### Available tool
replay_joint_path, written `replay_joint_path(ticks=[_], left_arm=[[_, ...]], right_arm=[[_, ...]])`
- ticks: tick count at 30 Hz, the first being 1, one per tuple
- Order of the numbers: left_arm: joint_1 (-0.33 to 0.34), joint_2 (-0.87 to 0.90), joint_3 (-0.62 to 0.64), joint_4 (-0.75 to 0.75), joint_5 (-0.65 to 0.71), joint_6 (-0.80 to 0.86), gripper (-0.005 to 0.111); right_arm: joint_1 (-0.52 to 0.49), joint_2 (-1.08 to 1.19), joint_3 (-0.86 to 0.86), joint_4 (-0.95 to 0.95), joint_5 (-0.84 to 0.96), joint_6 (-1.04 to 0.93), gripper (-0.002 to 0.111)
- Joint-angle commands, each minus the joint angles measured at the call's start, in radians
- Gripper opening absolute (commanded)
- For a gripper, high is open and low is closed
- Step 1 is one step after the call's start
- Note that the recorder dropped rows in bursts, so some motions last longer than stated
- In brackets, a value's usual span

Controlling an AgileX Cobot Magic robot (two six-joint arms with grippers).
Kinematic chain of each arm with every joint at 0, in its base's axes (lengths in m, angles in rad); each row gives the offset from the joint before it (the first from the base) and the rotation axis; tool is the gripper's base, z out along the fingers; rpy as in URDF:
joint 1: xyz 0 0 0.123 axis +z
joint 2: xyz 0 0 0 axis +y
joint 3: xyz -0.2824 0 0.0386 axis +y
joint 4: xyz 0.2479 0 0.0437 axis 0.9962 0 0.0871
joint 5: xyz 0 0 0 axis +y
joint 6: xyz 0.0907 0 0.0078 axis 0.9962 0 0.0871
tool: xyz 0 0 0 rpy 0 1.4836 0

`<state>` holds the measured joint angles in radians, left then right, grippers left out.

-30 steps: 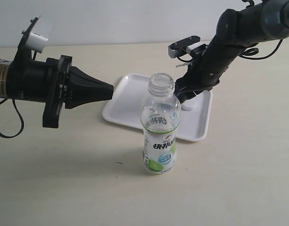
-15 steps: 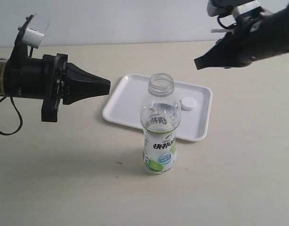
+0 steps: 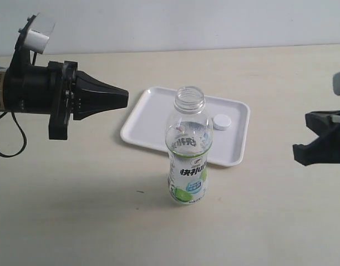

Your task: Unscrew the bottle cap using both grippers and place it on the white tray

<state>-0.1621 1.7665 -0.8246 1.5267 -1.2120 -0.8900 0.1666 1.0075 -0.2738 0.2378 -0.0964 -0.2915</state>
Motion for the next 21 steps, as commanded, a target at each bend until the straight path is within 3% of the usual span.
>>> replay_joint_path(ticks=[1,9,21], left_arm=[[0.004,-0.011,0.002,-0.019,-0.009,-0.003,0.0],[0.004,-0.011,0.002,-0.016,-0.009,-0.003,0.0],[0.004,-0.011,0.002,-0.019,-0.009,0.001,0.0]], right_arm=[[-0.004,-0.163,0.103,-0.002,-0.049,0.019,0.0],[-0.004,-0.416,0.267,-0.002,-0.034,0.13,0.0],[-0.004,-0.772,0.274,-0.01,0.091,0.137,0.0]])
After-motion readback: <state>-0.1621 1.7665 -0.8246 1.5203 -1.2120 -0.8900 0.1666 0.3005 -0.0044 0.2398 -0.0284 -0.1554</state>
